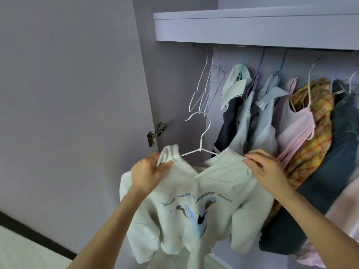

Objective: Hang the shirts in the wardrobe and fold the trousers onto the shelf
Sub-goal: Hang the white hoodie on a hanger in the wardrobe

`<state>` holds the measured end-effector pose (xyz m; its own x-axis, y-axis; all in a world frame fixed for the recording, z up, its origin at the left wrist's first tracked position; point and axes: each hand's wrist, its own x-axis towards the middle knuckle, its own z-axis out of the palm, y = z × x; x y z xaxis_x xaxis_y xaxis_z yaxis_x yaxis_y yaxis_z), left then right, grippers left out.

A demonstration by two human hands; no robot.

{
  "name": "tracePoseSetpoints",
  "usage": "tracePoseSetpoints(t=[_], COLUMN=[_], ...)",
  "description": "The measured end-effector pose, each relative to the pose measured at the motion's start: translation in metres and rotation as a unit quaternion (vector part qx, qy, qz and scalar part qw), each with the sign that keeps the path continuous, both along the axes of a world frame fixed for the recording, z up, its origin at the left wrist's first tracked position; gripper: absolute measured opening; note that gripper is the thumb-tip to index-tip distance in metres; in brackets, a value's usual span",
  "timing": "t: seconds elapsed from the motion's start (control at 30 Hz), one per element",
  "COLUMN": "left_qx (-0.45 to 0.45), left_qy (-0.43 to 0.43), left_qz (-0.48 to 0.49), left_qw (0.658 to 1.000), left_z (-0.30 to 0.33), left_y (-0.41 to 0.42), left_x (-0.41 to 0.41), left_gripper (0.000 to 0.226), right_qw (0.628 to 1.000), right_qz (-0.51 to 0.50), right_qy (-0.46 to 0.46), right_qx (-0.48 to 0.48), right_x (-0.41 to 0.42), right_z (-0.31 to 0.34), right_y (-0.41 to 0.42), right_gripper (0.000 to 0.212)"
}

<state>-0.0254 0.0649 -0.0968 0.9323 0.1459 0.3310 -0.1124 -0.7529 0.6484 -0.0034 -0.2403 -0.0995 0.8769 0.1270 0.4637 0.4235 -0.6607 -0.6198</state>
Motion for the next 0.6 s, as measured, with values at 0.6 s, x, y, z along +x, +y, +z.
tracePoseSetpoints(t=[0.6], left_qx=[0.077], left_qy=[0.172], left_qz=[-0.039], left_qw=[0.981], left_z=[0.015], left_y=[-0.050], left_x=[0.074], left_gripper=[0.057], right_qw=[0.934], right_qz=[0.048], right_qy=[0.355], right_qx=[0.023], right_x=[-0.041], right_z=[0.037], right_y=[0.011], right_gripper=[0.014])
